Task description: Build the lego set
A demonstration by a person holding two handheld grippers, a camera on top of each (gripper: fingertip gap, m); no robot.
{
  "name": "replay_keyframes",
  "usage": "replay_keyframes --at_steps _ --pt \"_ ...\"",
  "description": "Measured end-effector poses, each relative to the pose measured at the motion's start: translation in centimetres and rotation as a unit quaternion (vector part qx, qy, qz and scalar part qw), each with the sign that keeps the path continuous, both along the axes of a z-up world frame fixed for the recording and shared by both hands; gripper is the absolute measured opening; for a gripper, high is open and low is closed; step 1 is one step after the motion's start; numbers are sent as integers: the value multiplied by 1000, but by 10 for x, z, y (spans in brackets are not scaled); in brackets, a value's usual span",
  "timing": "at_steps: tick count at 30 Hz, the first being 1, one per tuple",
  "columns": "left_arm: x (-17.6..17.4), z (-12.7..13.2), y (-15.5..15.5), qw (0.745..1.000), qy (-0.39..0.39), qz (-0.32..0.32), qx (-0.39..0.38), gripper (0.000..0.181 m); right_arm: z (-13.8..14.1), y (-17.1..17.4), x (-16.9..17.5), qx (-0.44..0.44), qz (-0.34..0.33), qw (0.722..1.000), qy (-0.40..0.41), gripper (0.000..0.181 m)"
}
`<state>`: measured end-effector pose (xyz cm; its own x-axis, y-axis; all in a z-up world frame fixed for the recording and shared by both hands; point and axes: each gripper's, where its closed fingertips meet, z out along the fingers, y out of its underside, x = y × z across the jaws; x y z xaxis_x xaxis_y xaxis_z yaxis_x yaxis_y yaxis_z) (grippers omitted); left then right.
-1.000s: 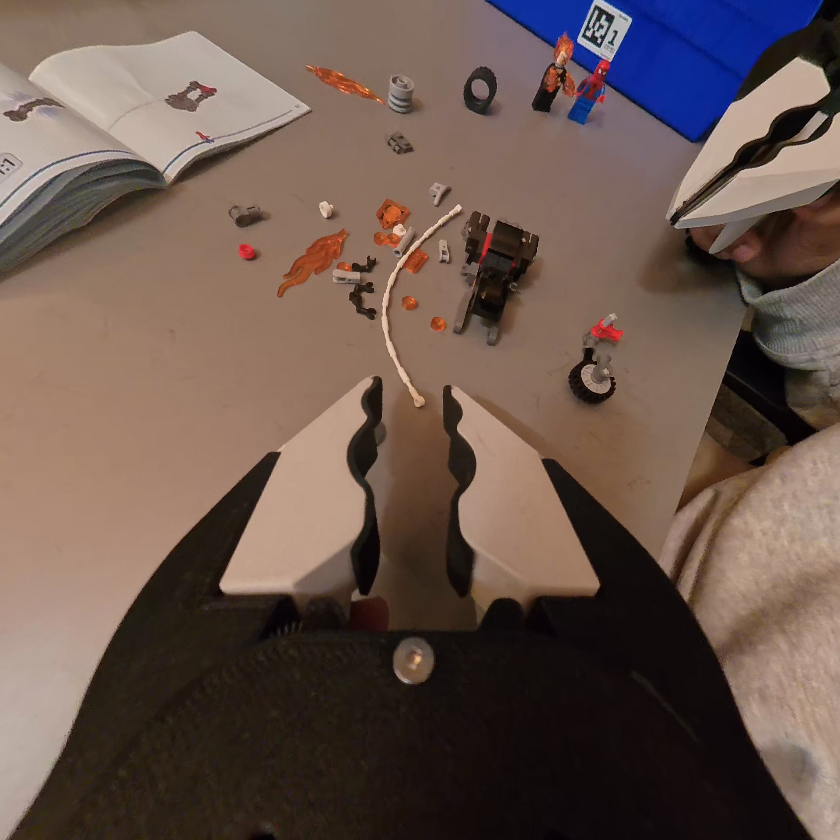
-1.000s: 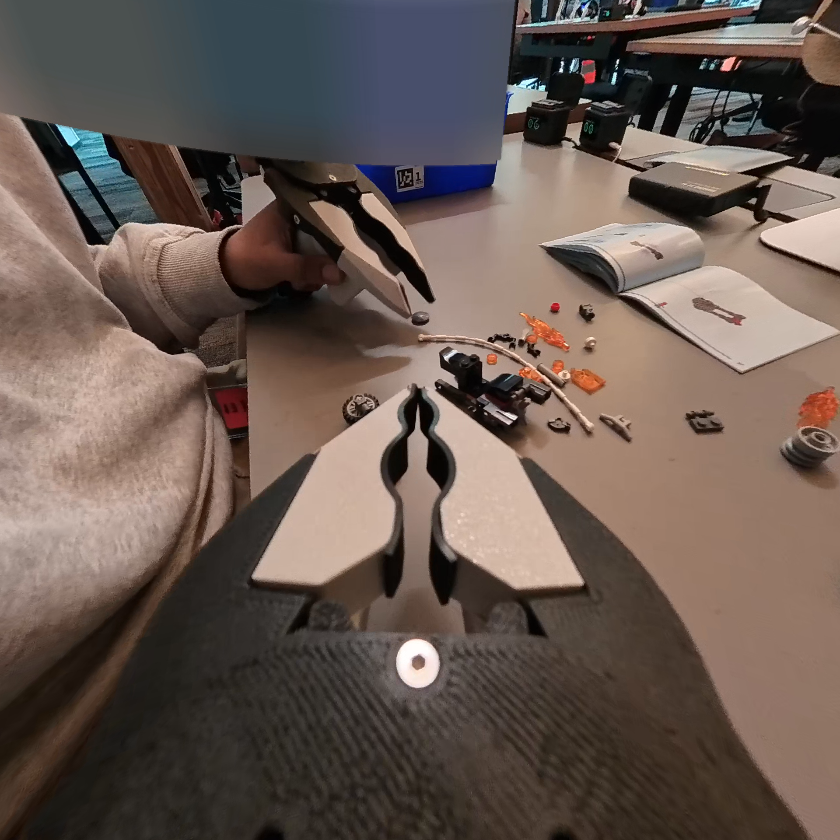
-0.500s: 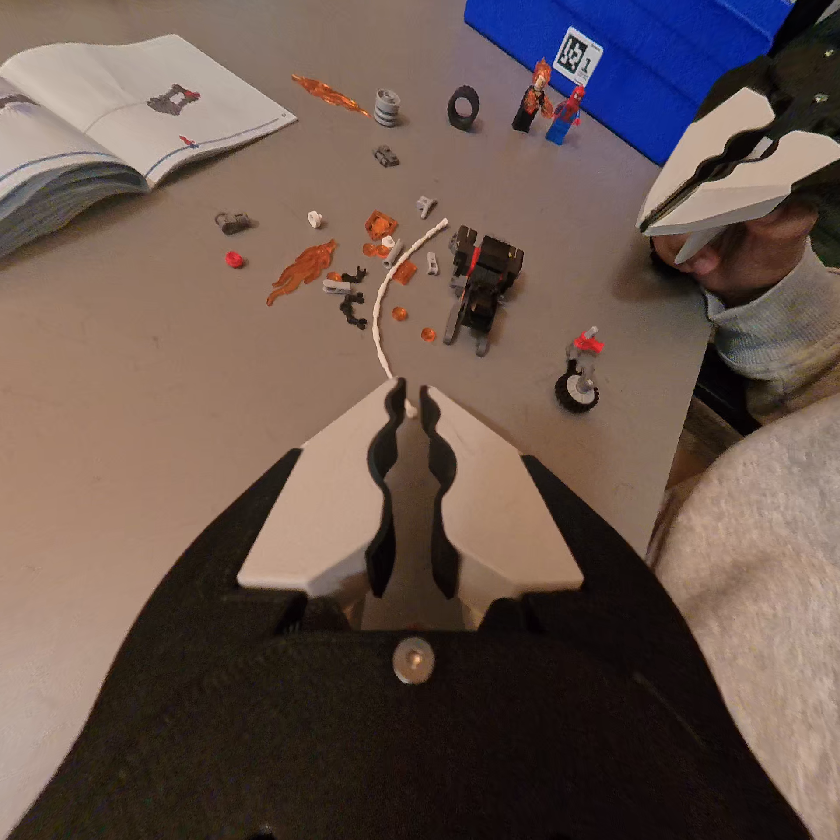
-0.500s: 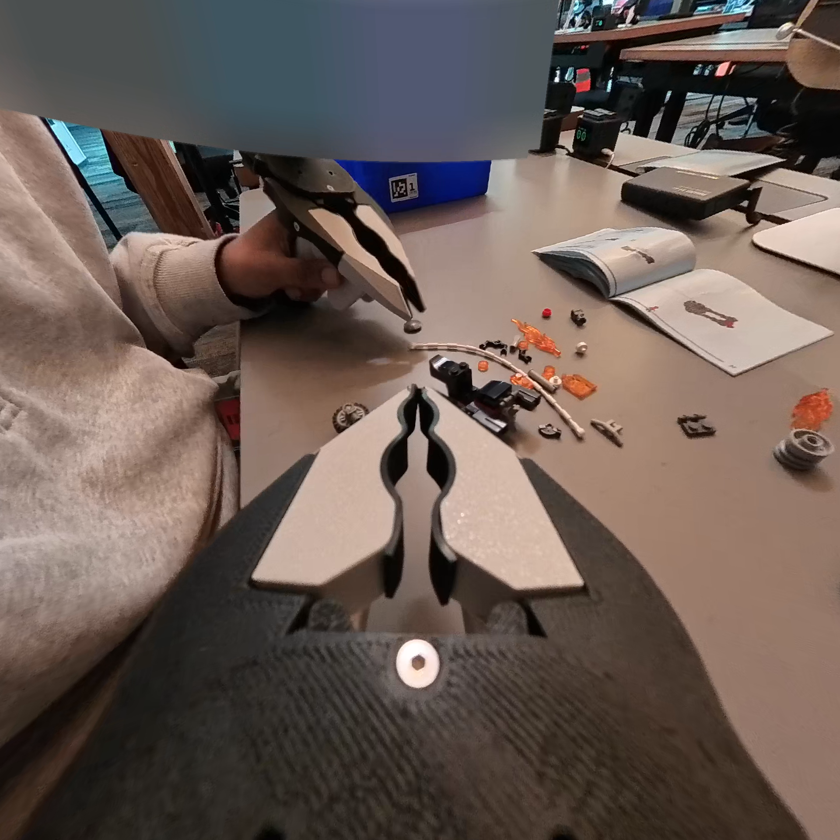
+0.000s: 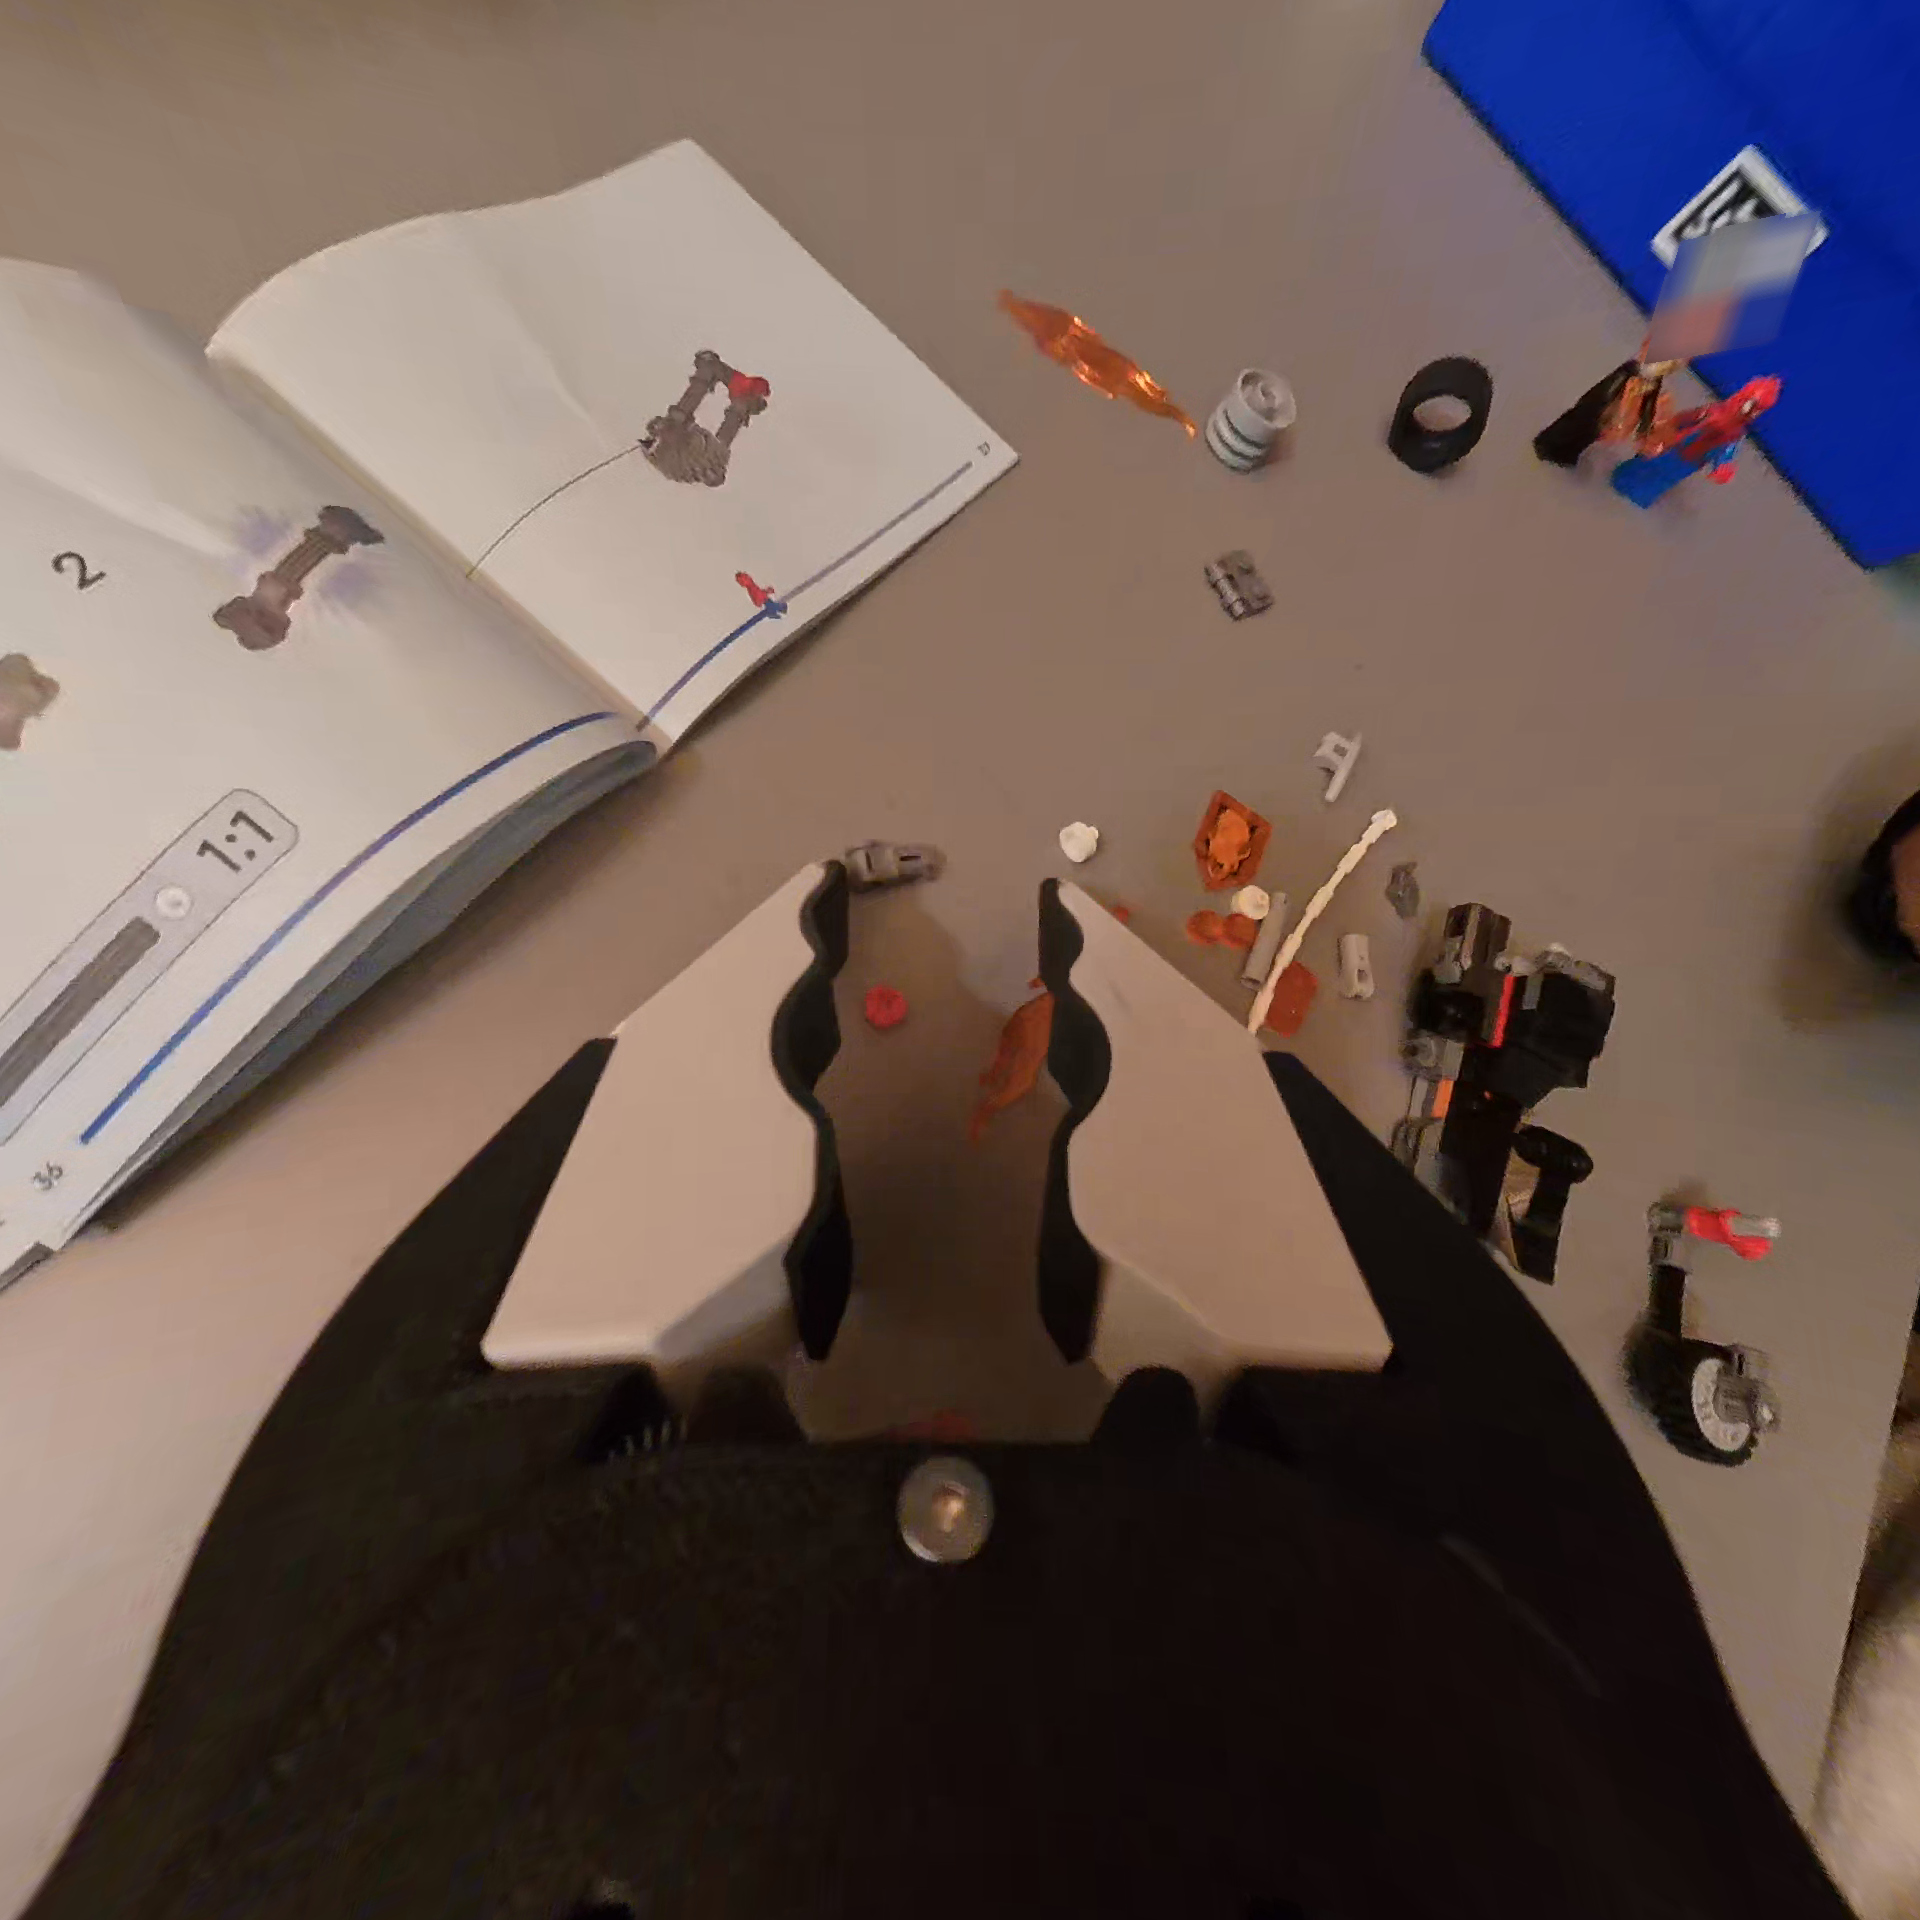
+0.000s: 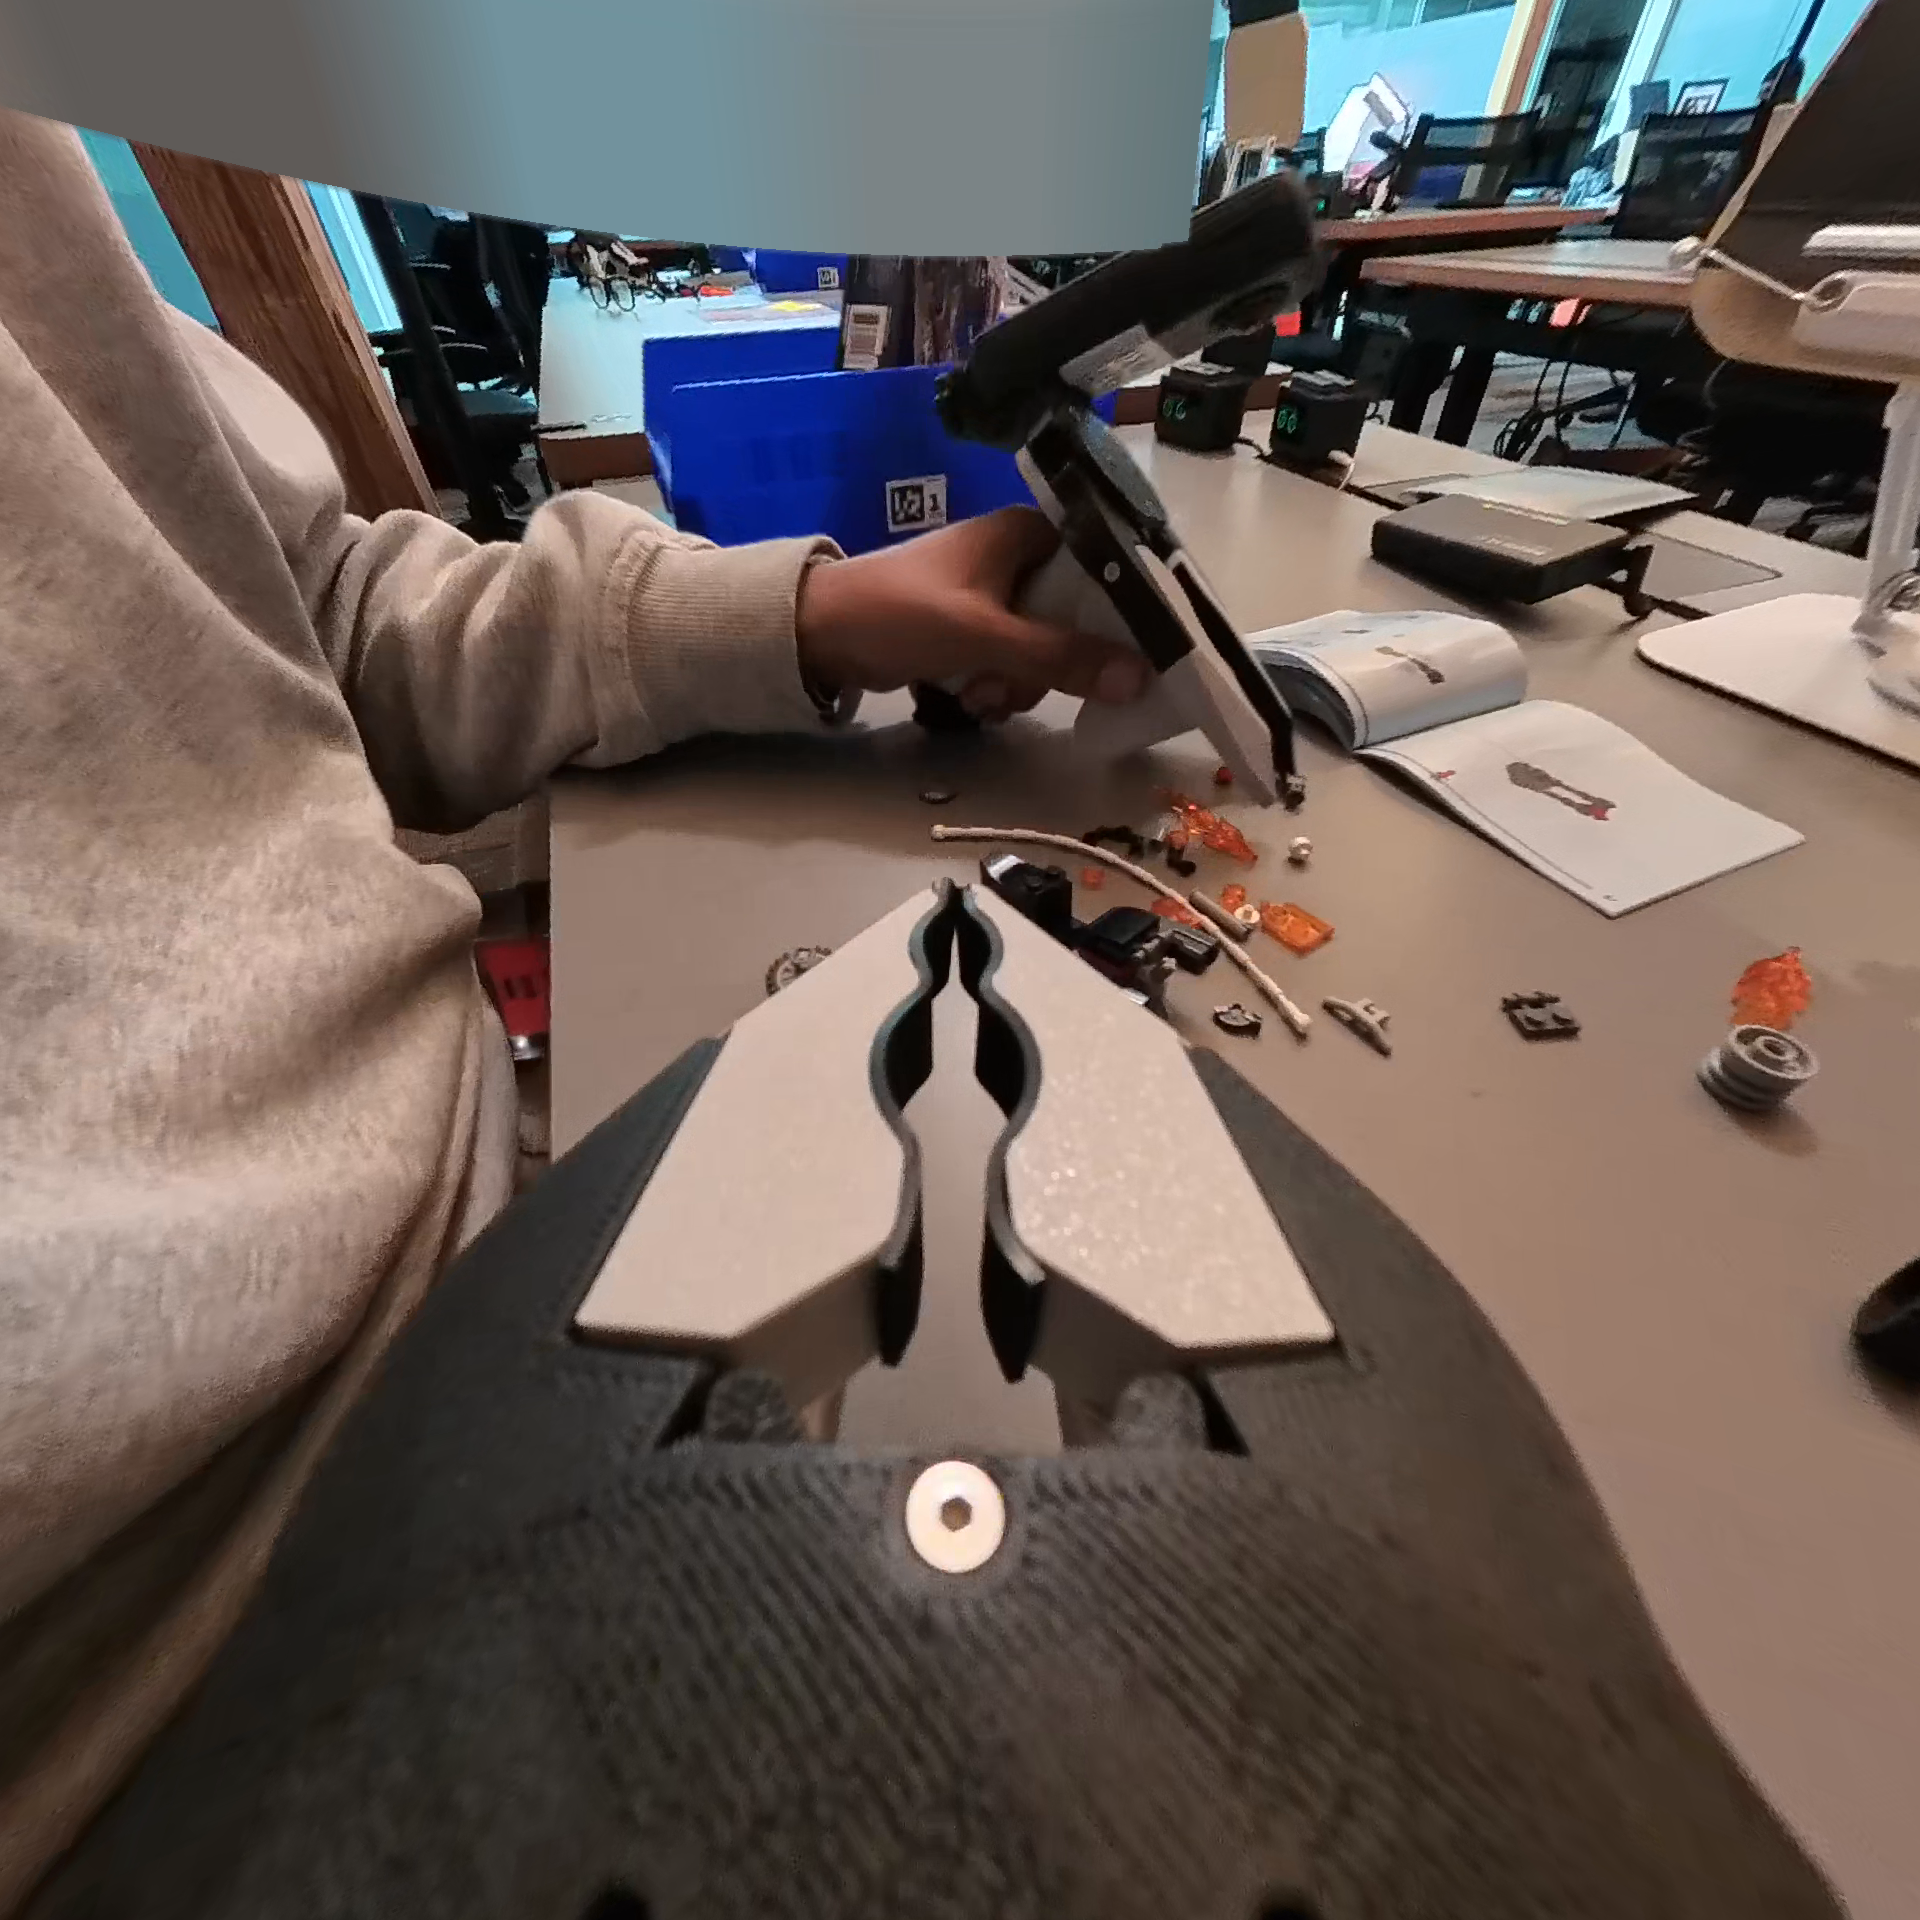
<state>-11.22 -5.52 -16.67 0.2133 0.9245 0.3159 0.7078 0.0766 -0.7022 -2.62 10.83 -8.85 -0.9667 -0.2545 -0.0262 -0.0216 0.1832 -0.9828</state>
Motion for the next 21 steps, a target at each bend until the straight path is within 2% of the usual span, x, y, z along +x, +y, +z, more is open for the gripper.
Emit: replay_keyframes --at_steps 5,7,8,17,19,21 --pt "-4 -2 -4 1000 2 1 -15 23 3 3 0 -10 -5 1000 -1 0" --pt "-3 -5 1 1000 -4 -15 -21 2 2 2 -1 -8 -7 1000 0 0" --pt "-2 -4 3 999 -2 -21 -24 0 2 2 0 -6 -7 1000 0 0" --pt "8 17 7 997 63 -35 5 0 -4 -2 -1 15 -7 1000 -2 0" --pt "8 16 6 998 62 -33 1 0 -6 -2 -1 22 -5 1000 -4 0" --pt "7 11 6 998 48 -33 -8 8 -7 -3 0 25 -5 1000 -3 0"
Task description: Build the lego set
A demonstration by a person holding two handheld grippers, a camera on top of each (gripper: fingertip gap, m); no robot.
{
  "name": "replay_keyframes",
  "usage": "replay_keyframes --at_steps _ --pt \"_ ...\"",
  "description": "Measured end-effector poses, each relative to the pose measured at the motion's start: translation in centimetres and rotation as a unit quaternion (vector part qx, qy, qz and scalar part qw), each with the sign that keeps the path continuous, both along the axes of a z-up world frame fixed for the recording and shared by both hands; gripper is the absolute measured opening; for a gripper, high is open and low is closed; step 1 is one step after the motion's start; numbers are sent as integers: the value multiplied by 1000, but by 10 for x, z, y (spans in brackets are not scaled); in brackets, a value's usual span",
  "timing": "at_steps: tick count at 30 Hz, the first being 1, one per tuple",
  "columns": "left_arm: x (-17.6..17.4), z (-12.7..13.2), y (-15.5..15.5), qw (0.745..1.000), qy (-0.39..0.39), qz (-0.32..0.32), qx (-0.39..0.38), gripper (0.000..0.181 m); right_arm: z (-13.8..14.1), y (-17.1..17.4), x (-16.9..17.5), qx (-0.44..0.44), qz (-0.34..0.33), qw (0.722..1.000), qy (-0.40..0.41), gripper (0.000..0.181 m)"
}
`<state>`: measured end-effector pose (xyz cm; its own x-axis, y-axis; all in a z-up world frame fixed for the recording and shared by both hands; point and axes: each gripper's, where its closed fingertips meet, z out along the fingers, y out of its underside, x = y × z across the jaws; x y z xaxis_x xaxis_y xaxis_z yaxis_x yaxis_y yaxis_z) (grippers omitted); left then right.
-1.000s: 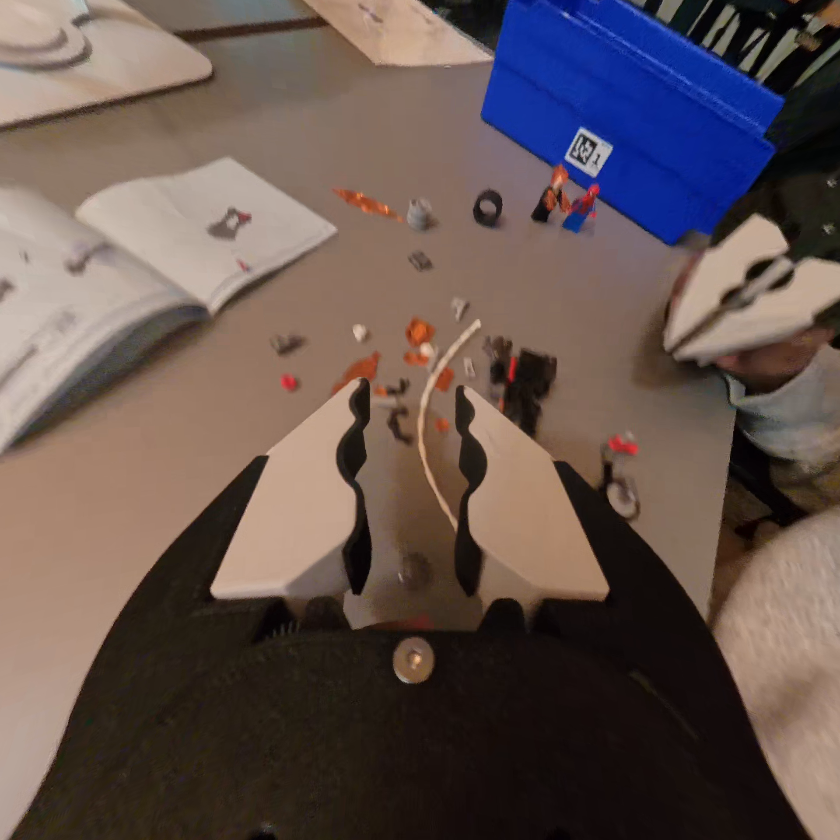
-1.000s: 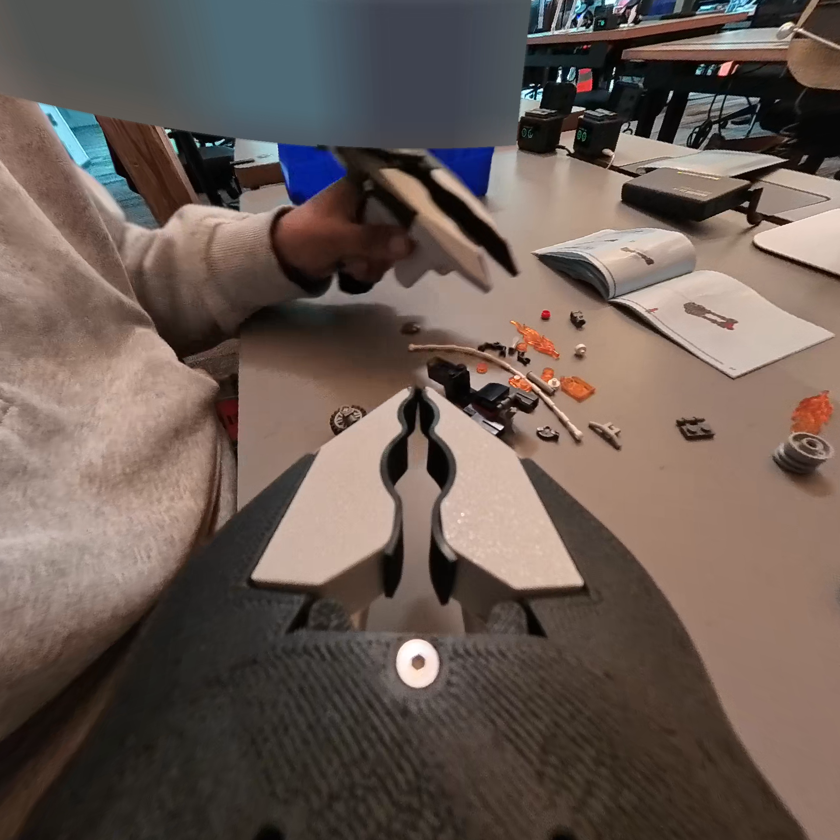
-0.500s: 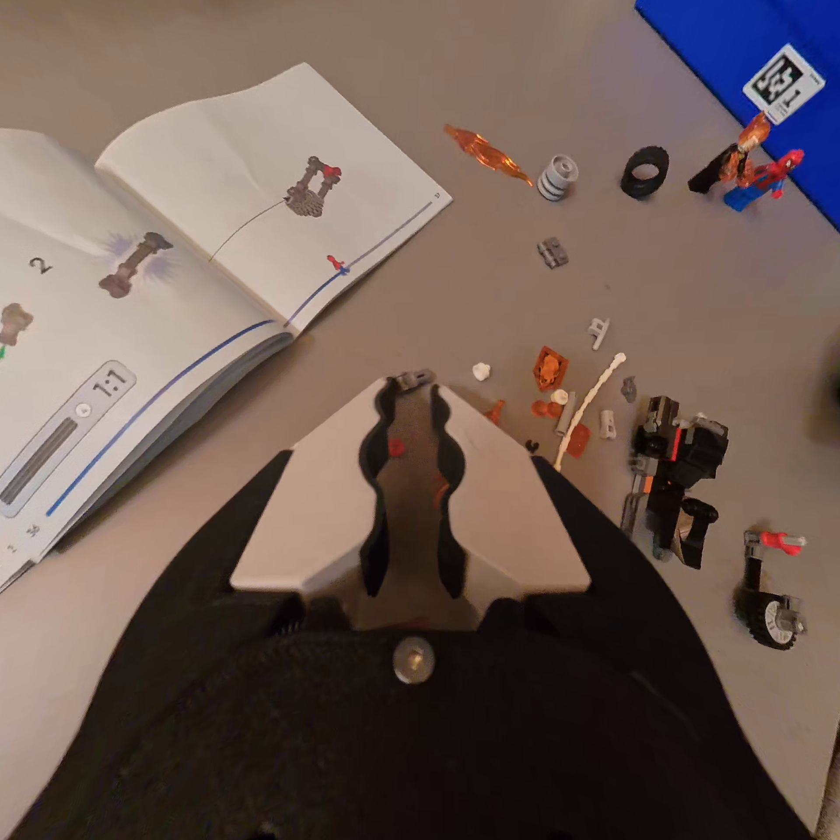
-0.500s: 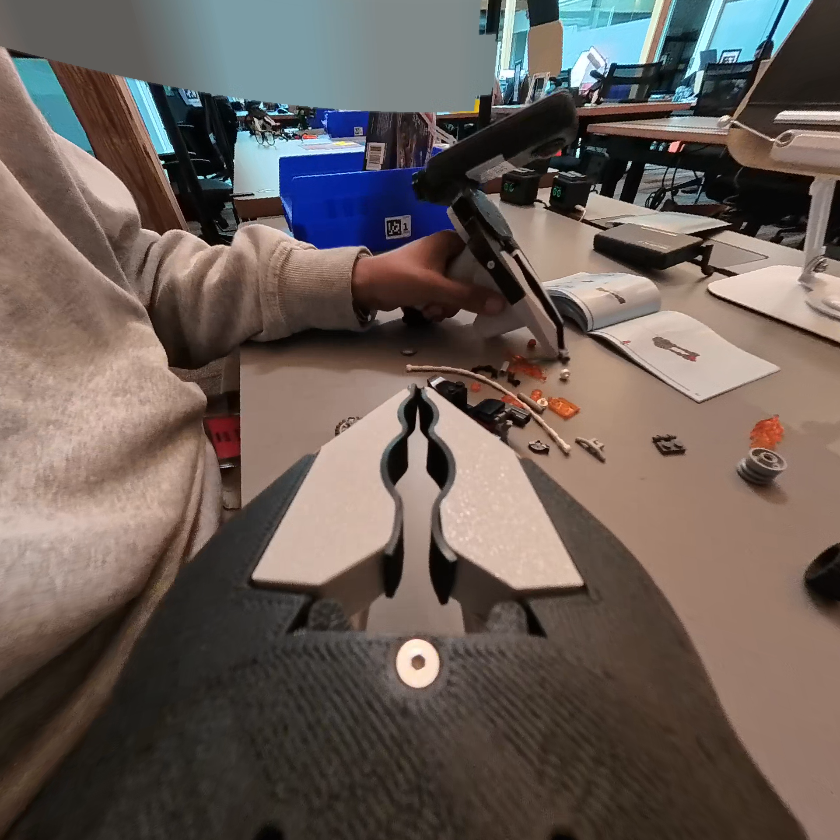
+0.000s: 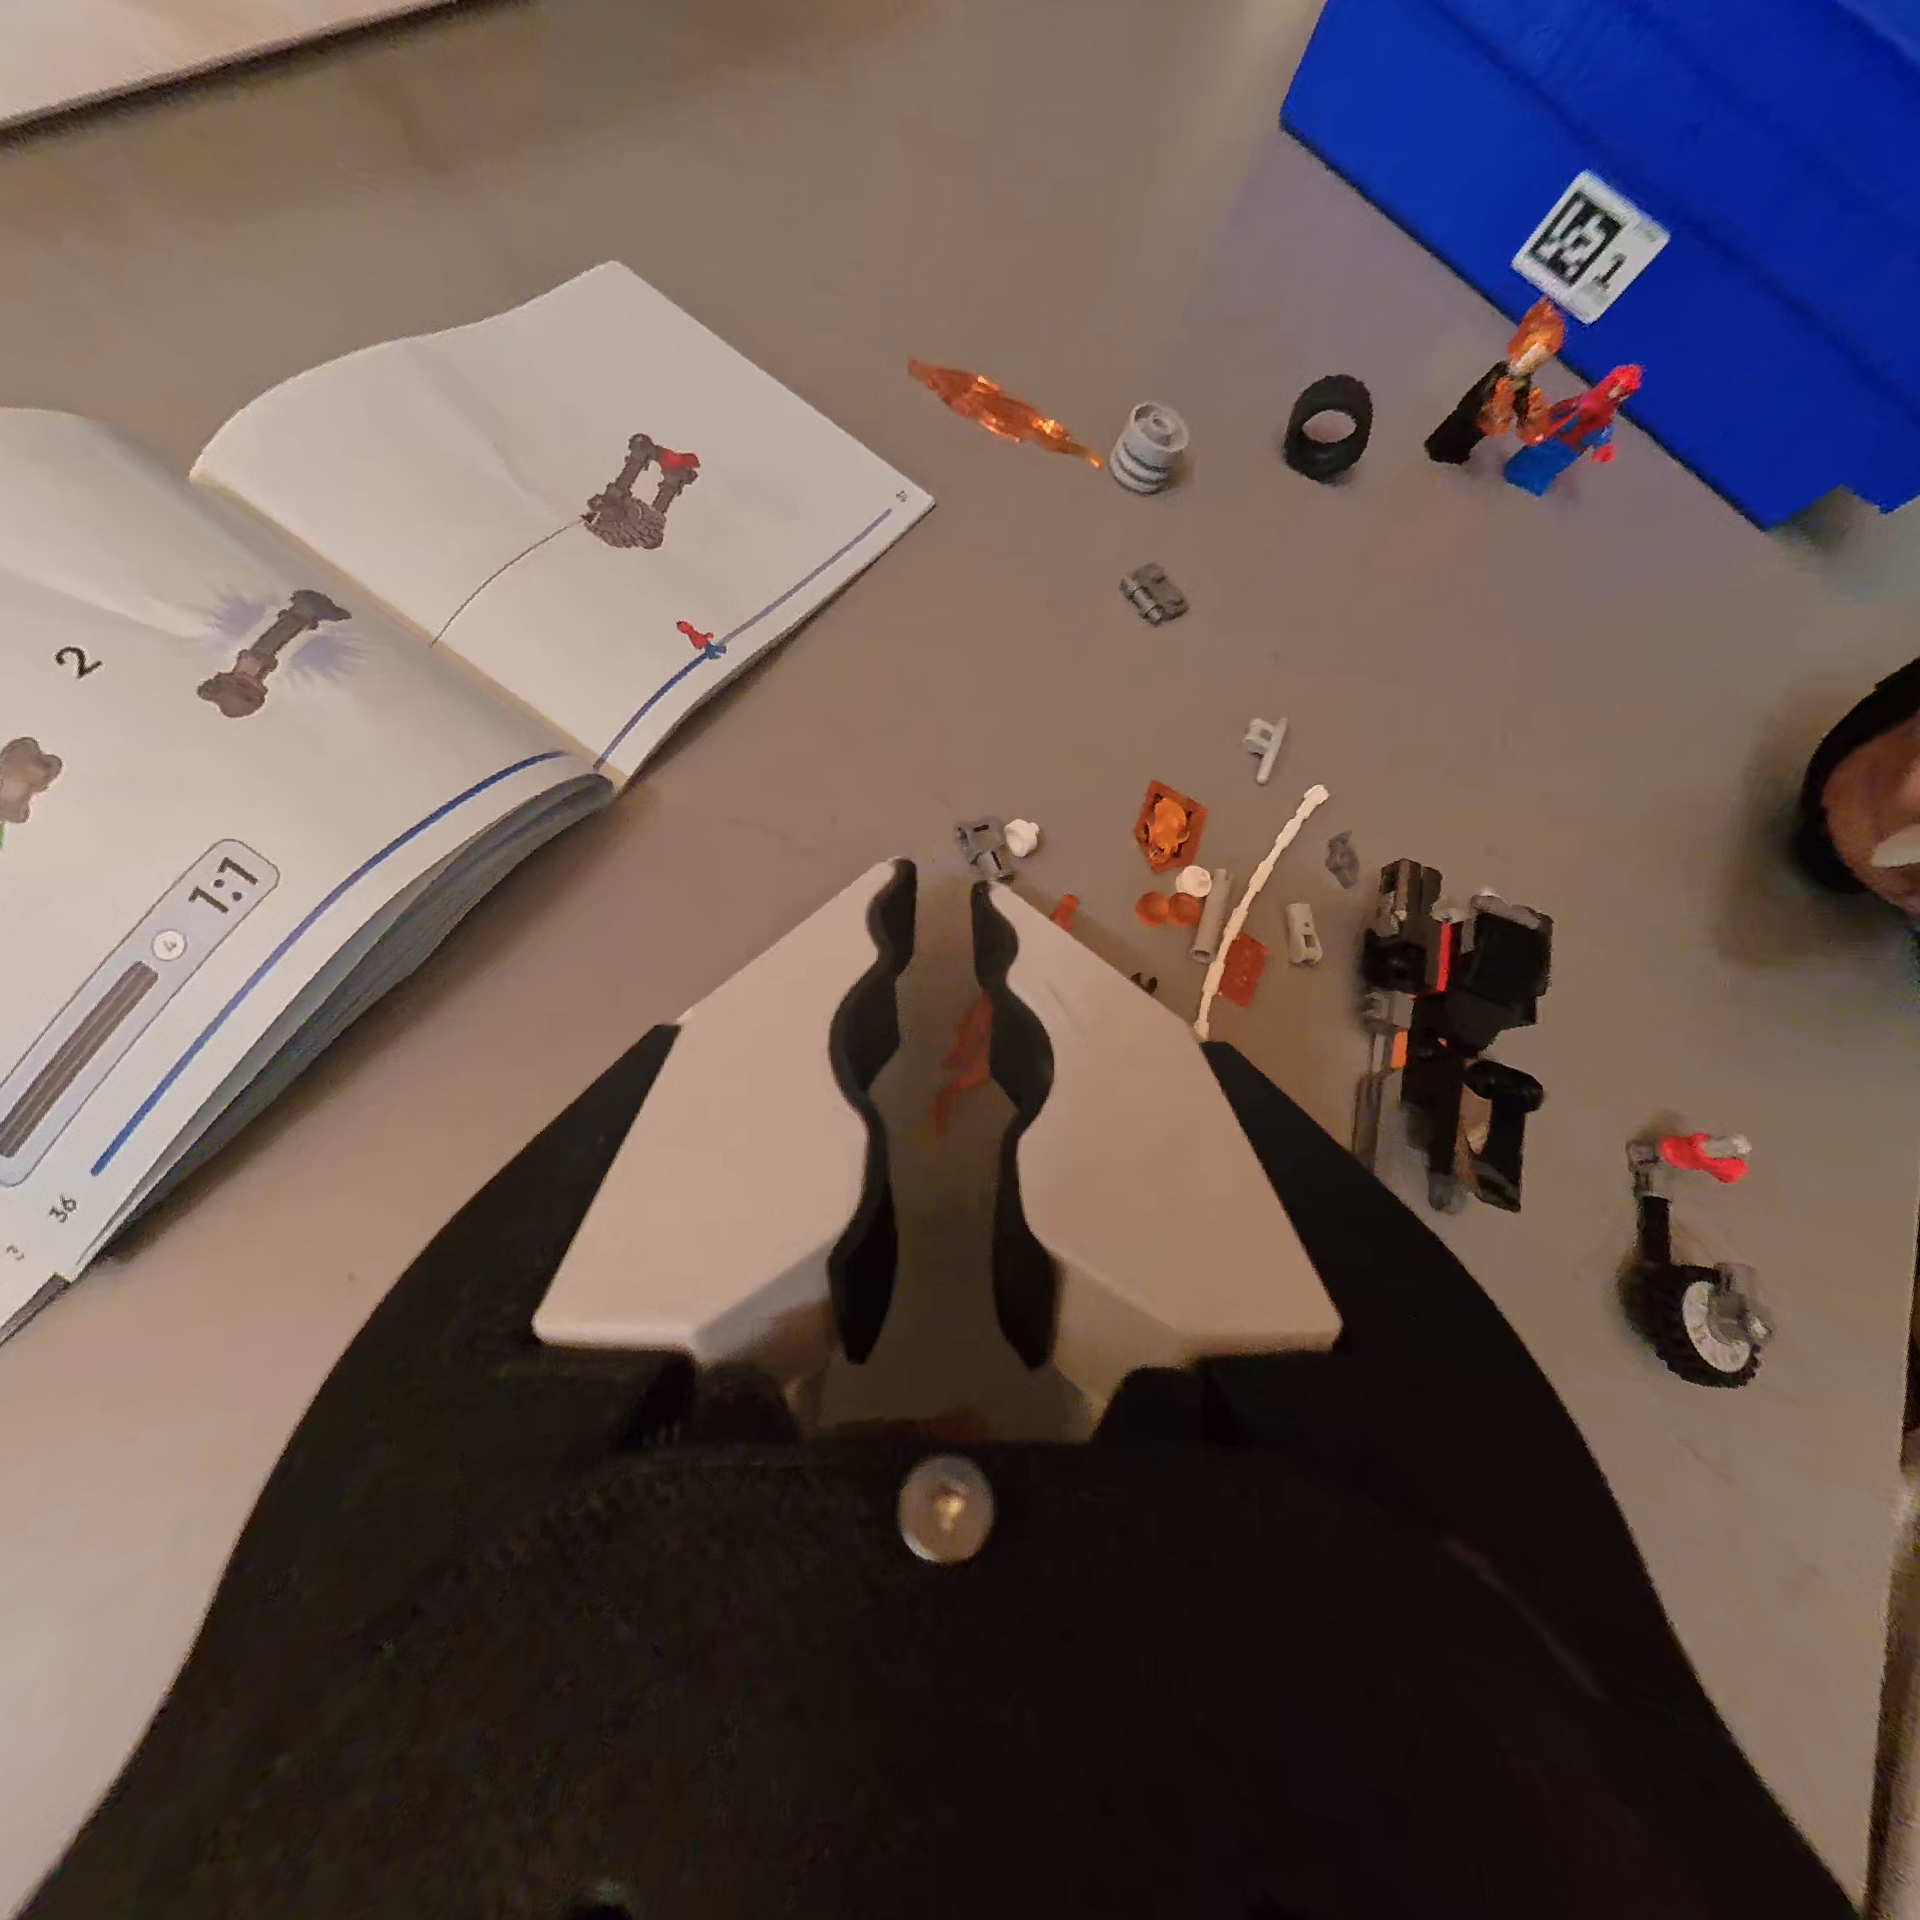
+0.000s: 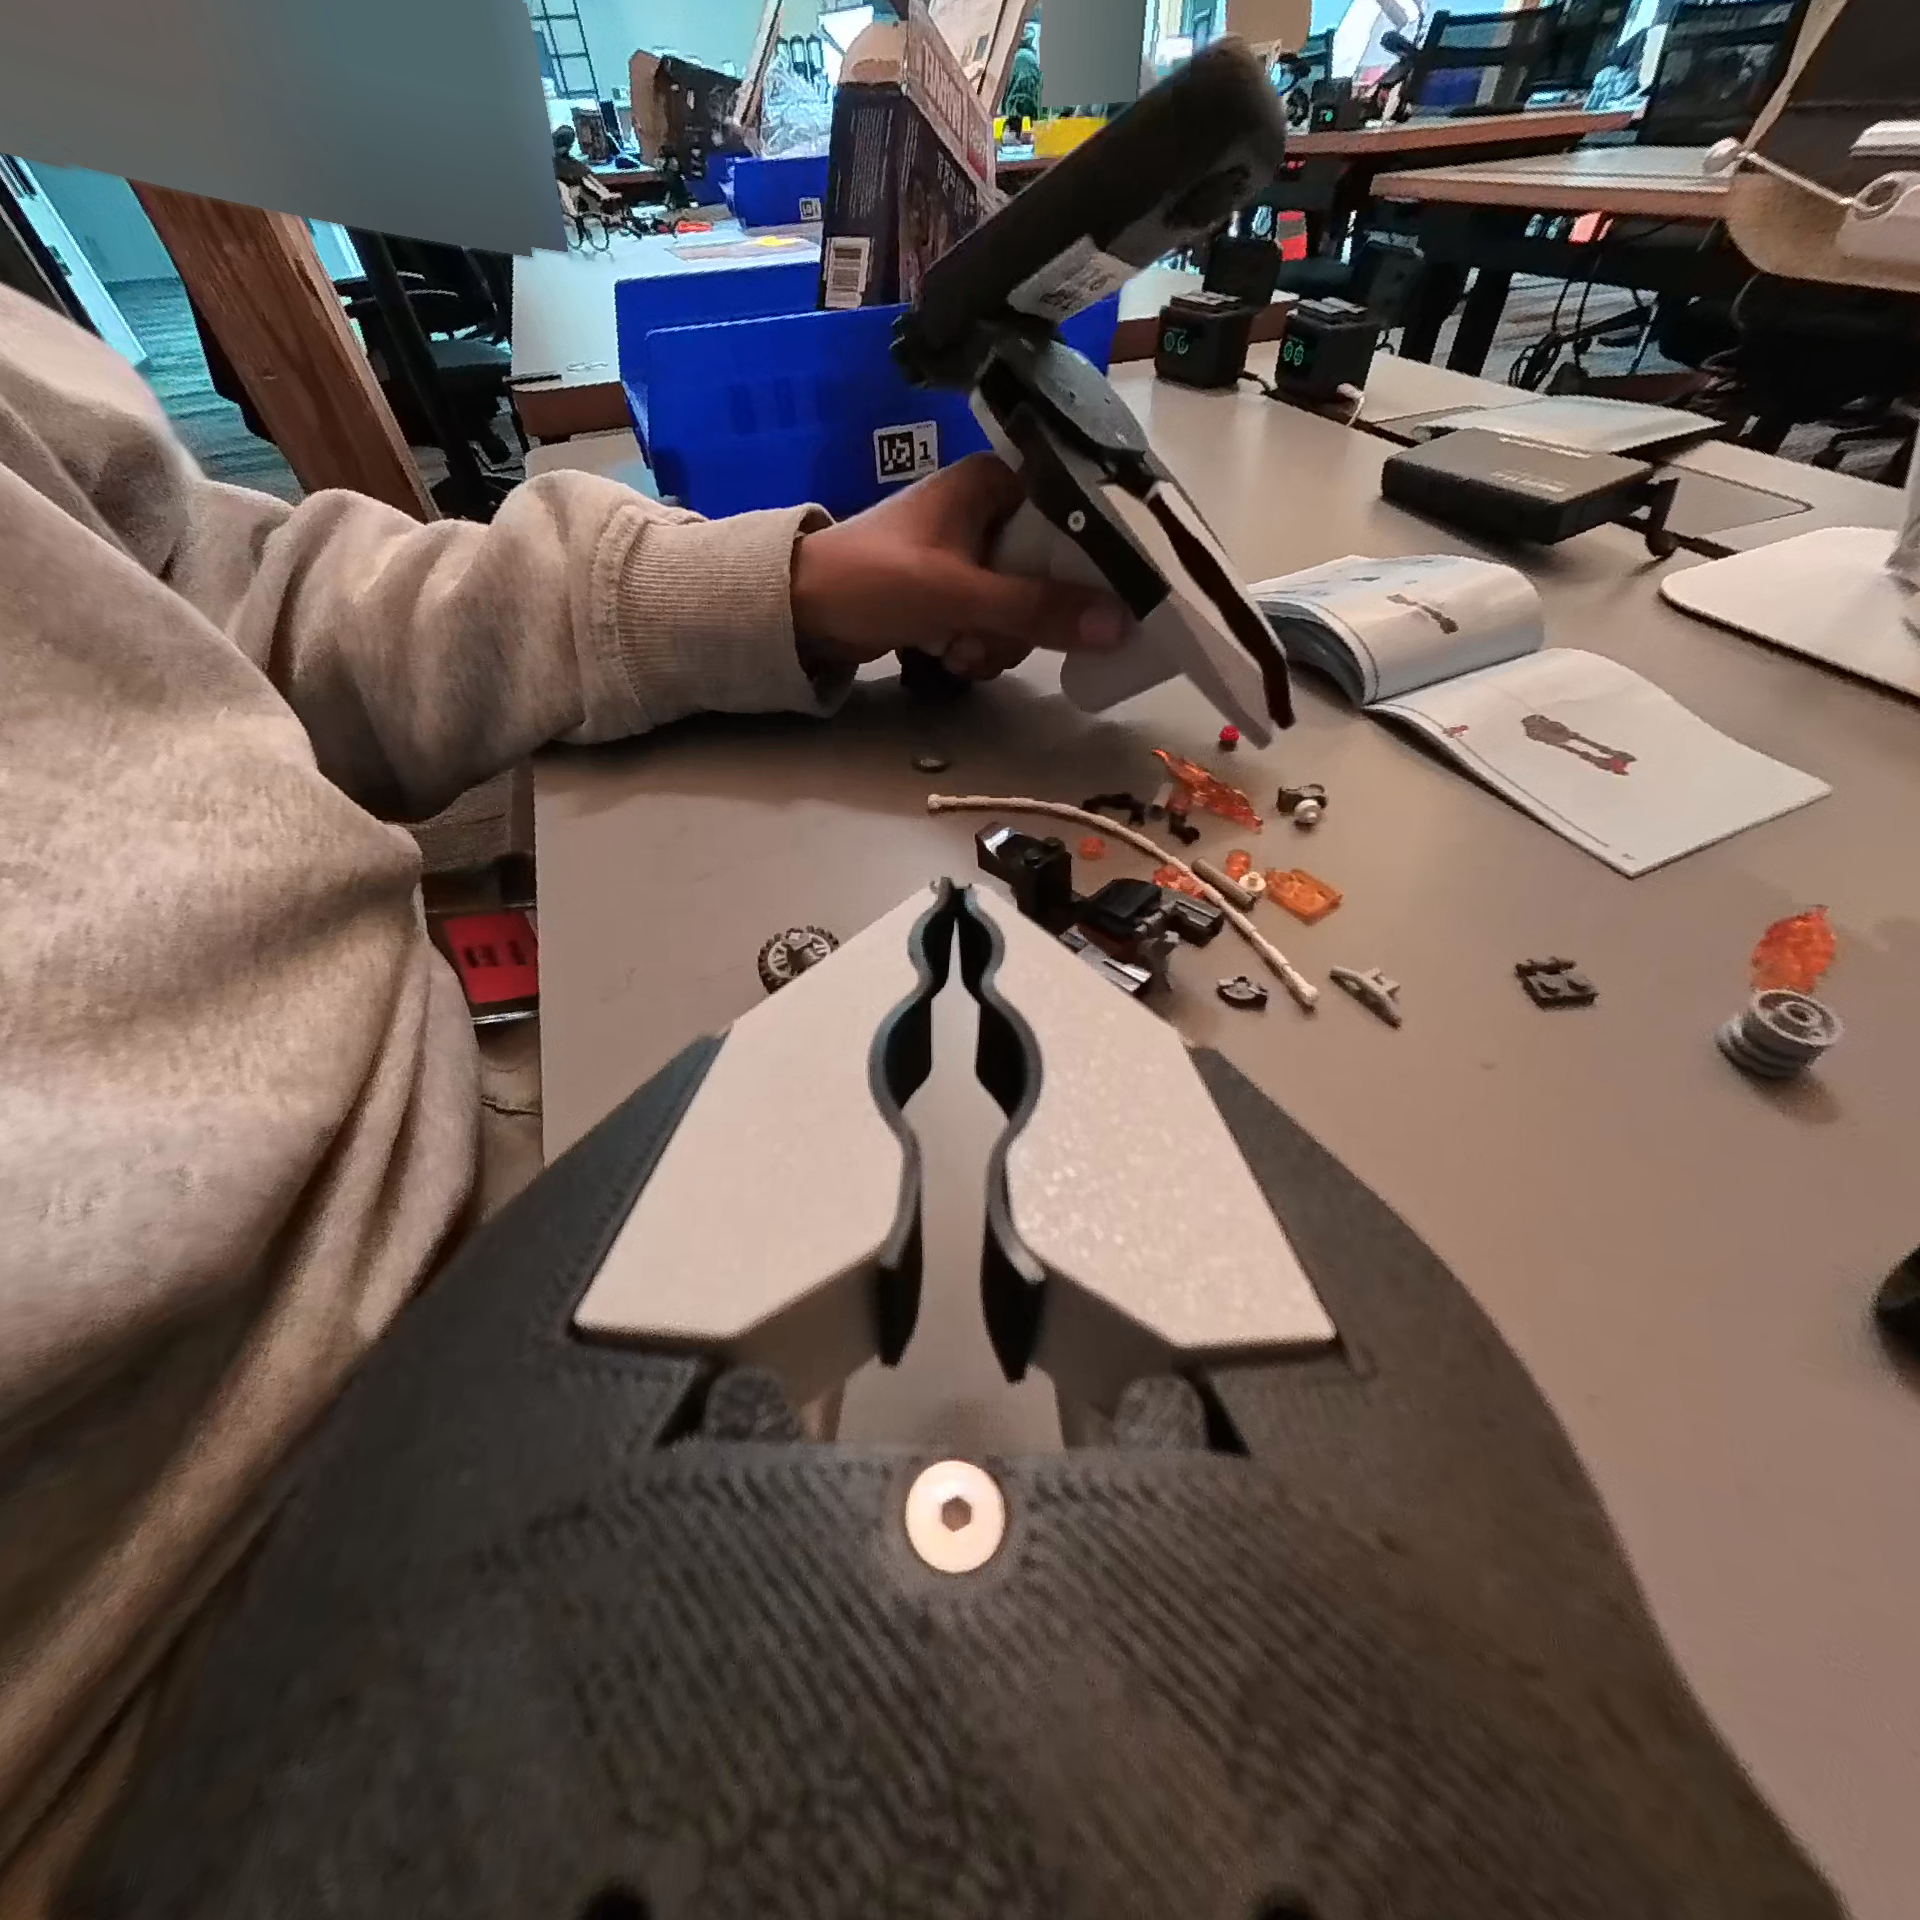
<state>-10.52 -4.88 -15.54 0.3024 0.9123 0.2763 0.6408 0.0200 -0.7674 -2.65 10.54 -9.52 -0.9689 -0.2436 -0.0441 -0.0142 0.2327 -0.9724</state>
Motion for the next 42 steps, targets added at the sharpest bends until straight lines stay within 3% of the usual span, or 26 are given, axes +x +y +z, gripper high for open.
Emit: replay_keyframes --at_steps 6,16,18,23,26,28,31,35,39,42 --pt "-4 -6 7 1000 -15 0 -22 24 -1 0 1 3 0 1000 2 0" --pt "-9 -14 14 998 -33 9 -52 13 -1 0 2 2 -1 1000 9 0" --pt "-9 -14 15 998 -35 6 -45 4 -1 0 2 3 -2 1000 9 0" --pt "-6 -6 16 1000 -19 4 -6 2 0 -1 0 -3 -12 1000 20 0" --pt "3 8 23 998 -6 -11 59 2 6 0 -8 -34 -60 994 90 0" --pt "13 23 34 992 7 -37 122 2 14 1 -17 -59 -123 974 183 4" --pt "29 43 57 970 11 -90 224 2 20 1 -22 -70 -201 913 348 8" --pt "44 45 88 950 -22 -156 269 2 4 -14 -11 -49 -212 831 512 7" --pt "57 50 114 940 -16 -231 251 2 -15 -21 -18 1 -204 822 531 26" --pt "59 43 121 953 -2 -246 177 2 -11 -20 -12 -17 -198 830 522 25"
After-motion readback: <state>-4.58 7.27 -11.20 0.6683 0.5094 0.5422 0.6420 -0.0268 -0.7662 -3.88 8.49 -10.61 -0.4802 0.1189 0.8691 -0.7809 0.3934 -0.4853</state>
